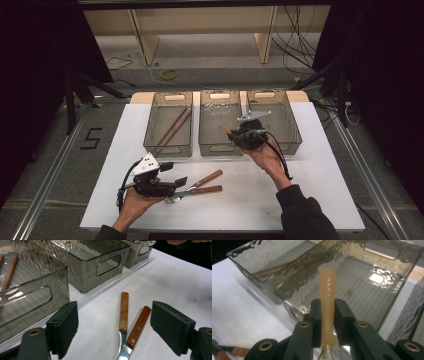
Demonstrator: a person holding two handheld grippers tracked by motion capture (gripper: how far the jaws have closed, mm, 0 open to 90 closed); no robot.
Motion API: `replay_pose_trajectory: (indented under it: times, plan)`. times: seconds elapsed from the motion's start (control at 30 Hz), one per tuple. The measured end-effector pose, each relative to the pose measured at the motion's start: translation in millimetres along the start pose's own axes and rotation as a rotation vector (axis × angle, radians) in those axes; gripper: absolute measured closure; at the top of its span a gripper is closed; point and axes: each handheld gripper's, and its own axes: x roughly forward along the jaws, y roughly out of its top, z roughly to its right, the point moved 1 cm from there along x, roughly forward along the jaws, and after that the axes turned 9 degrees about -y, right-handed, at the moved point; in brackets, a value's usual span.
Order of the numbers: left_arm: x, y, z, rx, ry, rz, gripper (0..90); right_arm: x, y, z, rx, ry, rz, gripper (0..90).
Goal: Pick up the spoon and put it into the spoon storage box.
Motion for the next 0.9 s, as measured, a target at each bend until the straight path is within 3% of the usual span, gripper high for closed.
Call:
replay_pose_trajectory:
  times: [0.3, 0.9]
  plan:
    - [-0.1, -0.6, -0.5, 0.000, 0.001, -0.003, 22.3, 14.9, 21.9, -0.3, 0.003, -0.012, 0.002, 78.2]
    - [-0.3, -0.6, 0.3, 0.004, -0.003, 0.000, 22.4, 39.5, 42.6, 4.0, 0.033, -0.038, -0.010, 78.1]
